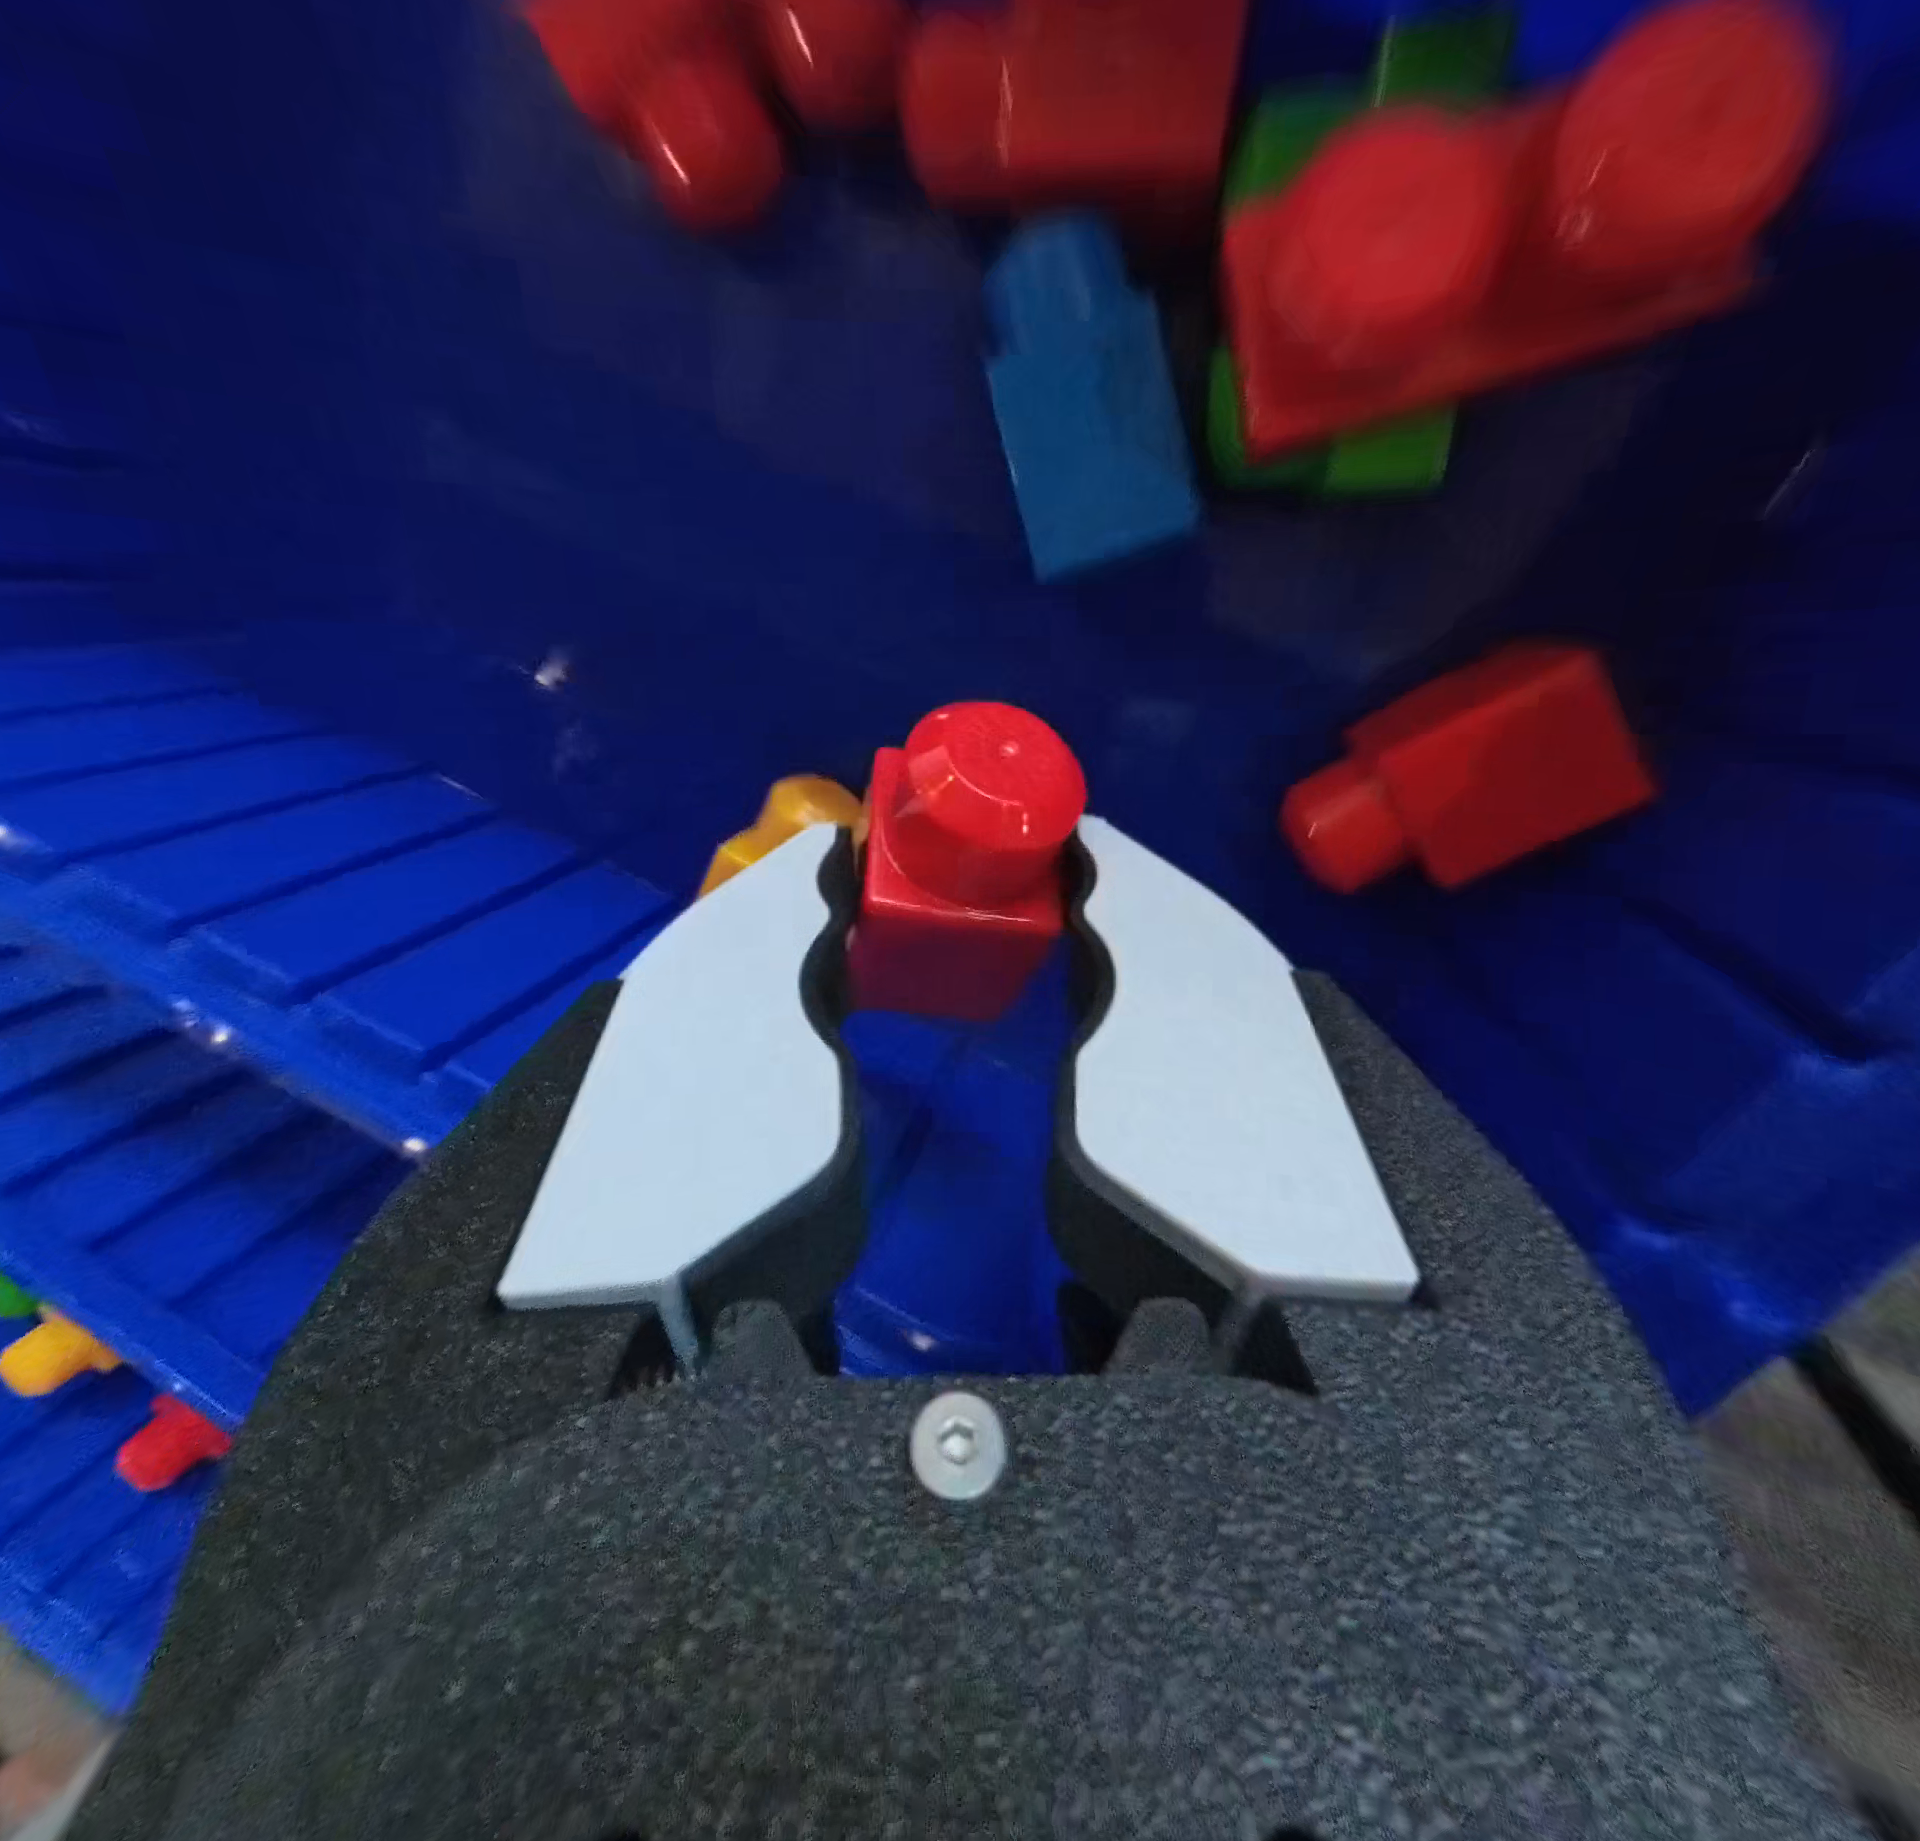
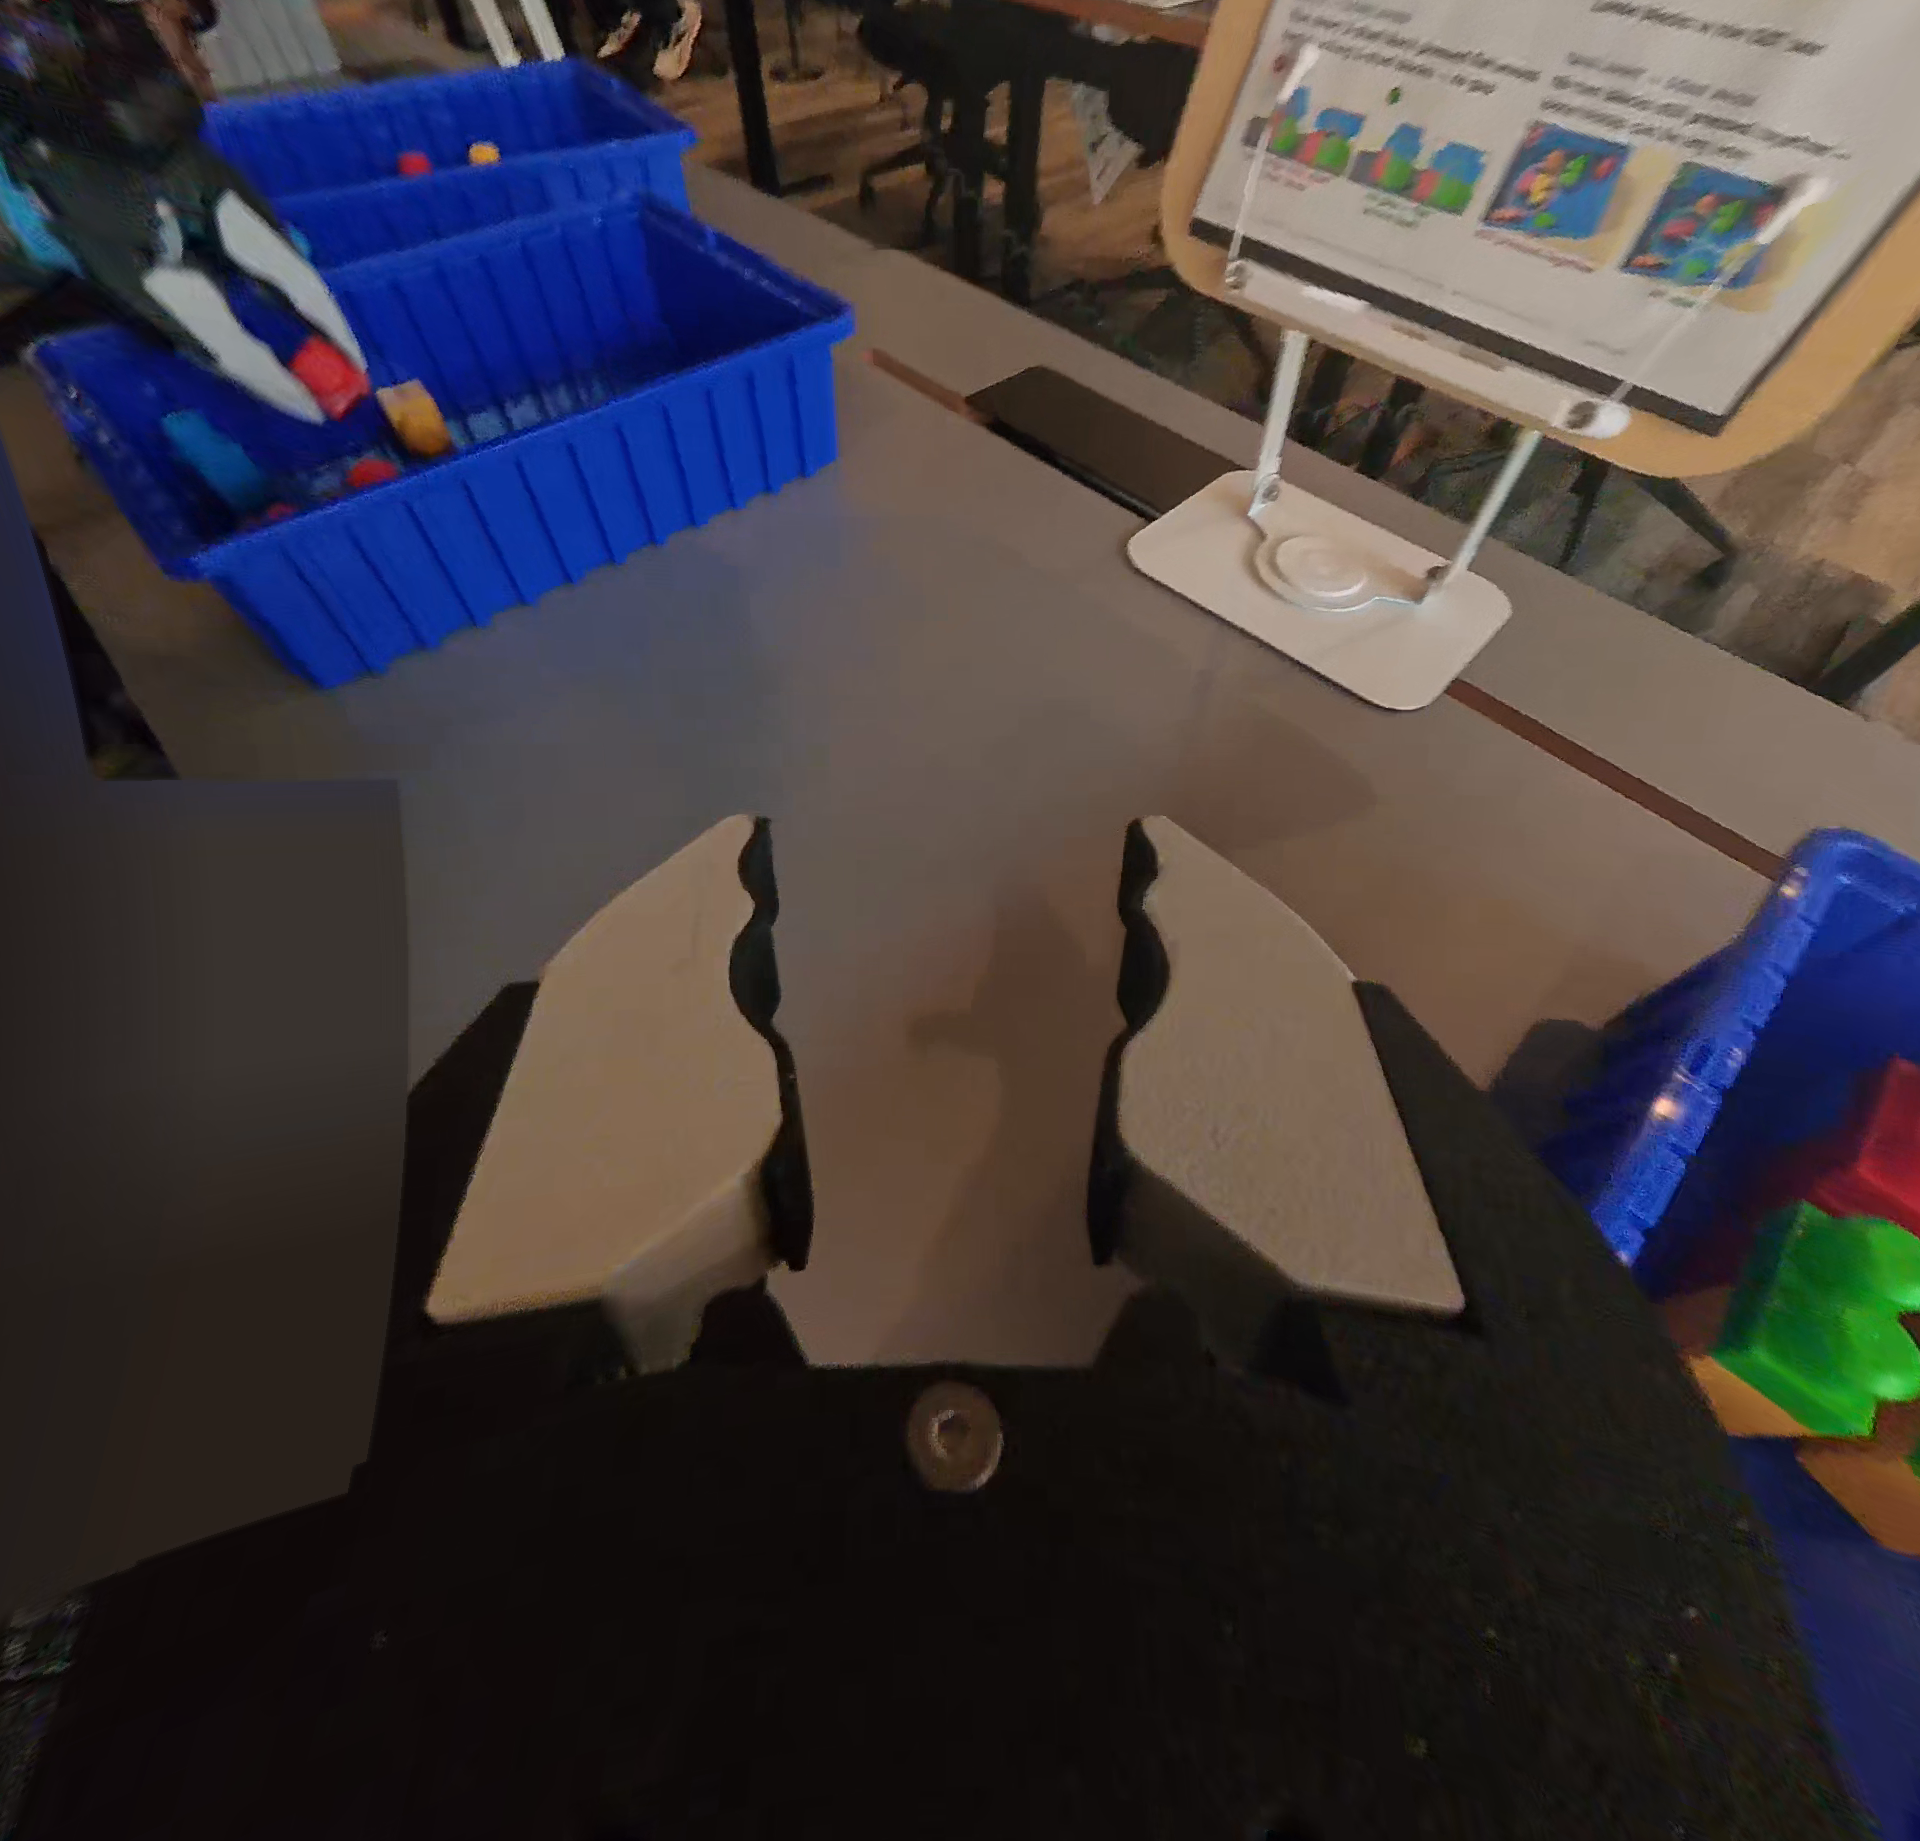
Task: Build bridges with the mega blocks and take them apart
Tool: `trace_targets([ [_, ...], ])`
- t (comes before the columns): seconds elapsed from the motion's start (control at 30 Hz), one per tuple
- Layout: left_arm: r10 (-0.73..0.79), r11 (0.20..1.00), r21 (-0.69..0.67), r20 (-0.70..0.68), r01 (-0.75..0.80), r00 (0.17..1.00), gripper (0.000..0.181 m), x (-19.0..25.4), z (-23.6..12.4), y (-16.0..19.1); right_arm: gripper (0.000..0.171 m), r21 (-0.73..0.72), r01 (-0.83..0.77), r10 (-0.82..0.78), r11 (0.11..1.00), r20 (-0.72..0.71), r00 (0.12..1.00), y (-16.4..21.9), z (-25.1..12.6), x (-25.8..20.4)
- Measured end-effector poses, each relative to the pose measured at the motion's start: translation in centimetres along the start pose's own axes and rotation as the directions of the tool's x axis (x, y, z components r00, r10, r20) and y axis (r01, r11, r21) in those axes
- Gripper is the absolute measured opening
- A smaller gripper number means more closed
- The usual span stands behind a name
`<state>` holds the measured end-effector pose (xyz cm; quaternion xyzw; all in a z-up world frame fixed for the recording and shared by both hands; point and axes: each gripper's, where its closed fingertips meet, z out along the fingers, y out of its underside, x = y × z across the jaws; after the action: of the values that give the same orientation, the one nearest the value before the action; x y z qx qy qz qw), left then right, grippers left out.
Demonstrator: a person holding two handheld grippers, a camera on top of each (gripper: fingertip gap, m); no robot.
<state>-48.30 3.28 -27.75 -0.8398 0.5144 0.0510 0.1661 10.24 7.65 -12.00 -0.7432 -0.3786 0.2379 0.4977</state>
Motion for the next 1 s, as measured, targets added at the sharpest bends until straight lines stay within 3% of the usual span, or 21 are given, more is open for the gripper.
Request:
trace_targets([
  [0.13,-0.162,0.966,0.219,0.105,0.136,0.981,0.038,-0.1,-3.2,-4.2,0.068,-0.009,0.072,-0.071,0.997,0.118,0.991,-0.4,2.1,-2.6],
  [0.2,-0.238,0.913,0.358,0.082,0.194,0.968,0.038,0.7,-4.9,-7.2,0.068,0.026,0.108,-0.111,0.994,0.191,0.975,-1.1,3.4,-4.4],
  [0.33,-0.314,0.737,0.609,-0.074,0.293,0.946,0.038,3.5,-8.1,-14.0,0.069,0.109,0.173,-0.200,0.979,0.334,0.921,-2.3,6.2,-8.7],
  [0.5,-0.232,0.554,0.736,-0.313,0.389,0.921,0.037,8.0,-10.2,-20.7,0.061,0.213,0.226,-0.303,0.951,0.480,0.823,-3.5,9.5,-14.7],
  [0.73,-0.029,0.513,0.772,-0.422,0.376,0.906,0.037,13.6,-10.5,-27.0,0.057,0.301,0.176,-0.338,0.937,0.660,0.671,-5.0,12.8,-21.2],
  [1.0,0.093,0.570,0.760,-0.438,0.313,0.894,0.037,18.3,-9.9,-30.5,0.049,0.316,0.146,-0.339,0.937,0.731,0.592,-4.6,13.7,-23.6],
])
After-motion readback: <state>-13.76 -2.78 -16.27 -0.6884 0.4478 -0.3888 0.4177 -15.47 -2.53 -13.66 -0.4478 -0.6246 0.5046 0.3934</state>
